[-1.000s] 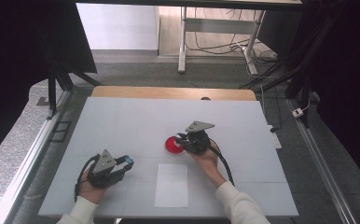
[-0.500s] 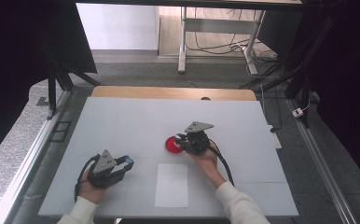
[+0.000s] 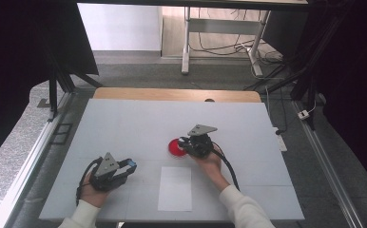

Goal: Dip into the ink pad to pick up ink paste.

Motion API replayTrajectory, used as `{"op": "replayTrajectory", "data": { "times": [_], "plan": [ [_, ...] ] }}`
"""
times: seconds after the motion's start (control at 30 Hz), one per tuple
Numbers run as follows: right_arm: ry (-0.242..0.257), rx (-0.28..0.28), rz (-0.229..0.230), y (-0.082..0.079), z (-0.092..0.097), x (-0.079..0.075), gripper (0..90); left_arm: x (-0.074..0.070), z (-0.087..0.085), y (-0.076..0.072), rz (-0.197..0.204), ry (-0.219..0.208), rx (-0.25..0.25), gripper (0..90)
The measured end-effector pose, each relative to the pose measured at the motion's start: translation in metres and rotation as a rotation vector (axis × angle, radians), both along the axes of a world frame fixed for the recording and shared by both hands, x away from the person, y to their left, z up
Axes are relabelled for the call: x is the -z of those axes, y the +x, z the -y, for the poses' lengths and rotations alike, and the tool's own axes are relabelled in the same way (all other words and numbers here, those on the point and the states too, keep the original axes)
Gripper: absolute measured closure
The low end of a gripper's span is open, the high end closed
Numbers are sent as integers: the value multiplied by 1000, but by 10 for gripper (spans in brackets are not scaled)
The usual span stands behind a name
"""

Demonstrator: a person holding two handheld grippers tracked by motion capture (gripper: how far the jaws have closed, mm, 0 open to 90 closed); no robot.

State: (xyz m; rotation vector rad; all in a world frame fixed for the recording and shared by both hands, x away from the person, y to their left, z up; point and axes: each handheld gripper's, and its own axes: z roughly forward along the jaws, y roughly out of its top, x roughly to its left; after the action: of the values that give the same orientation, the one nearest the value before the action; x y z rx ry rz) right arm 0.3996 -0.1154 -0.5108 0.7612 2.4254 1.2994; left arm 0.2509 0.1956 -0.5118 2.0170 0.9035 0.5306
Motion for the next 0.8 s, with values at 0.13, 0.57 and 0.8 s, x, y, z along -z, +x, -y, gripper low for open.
{"op": "replayTrajectory", "data": {
  "times": [0.13, 0.57, 0.8],
  "plan": [
    [-4, 1, 1, 0, 0, 0, 751, 0, 0, 0, -2, 1, 2, 648],
    [-7, 6, 20, -3, -1, -3, 750, 0, 1, 0, -2, 1, 2, 647],
    [-11, 9, 22, -4, -1, -4, 750, 0, 0, 0, 0, 0, 1, 647]
  ]
}}
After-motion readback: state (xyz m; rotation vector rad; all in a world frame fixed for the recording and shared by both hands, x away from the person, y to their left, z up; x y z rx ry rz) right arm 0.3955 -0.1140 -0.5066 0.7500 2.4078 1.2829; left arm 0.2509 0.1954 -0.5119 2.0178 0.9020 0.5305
